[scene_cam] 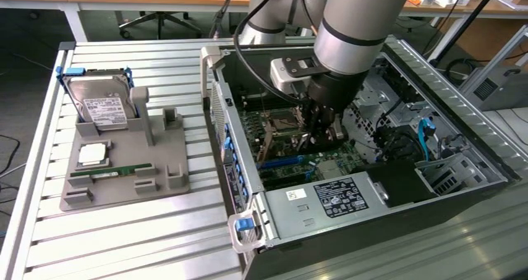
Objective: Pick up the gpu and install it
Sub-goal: 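Insert the gpu into the slot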
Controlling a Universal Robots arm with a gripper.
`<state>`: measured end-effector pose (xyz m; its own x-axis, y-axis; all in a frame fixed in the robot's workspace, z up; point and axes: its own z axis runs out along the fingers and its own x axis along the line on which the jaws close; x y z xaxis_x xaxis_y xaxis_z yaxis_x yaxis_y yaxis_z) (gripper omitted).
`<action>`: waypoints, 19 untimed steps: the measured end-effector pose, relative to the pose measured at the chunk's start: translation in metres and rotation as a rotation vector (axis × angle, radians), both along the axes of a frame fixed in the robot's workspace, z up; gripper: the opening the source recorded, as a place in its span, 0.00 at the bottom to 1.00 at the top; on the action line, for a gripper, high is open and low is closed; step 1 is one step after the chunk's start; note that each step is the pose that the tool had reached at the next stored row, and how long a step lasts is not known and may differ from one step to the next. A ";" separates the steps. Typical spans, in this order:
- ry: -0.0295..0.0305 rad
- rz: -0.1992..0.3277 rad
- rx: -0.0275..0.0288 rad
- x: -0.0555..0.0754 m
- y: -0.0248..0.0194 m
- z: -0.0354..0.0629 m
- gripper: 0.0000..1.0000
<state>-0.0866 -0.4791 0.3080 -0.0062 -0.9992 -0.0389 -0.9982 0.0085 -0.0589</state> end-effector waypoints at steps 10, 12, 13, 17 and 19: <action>-0.0001 0.000 -0.0190 -0.002 0.0063 -0.0043 0.27; 0.0000 0.000 -0.0266 -0.003 0.0072 -0.0053 0.27; 0.0000 0.000 -0.0297 -0.003 0.0074 -0.0058 0.27; 0.0001 0.000 -0.0356 -0.005 0.0076 -0.0068 0.27; 0.0000 0.000 -0.0367 -0.006 0.0079 -0.0073 0.27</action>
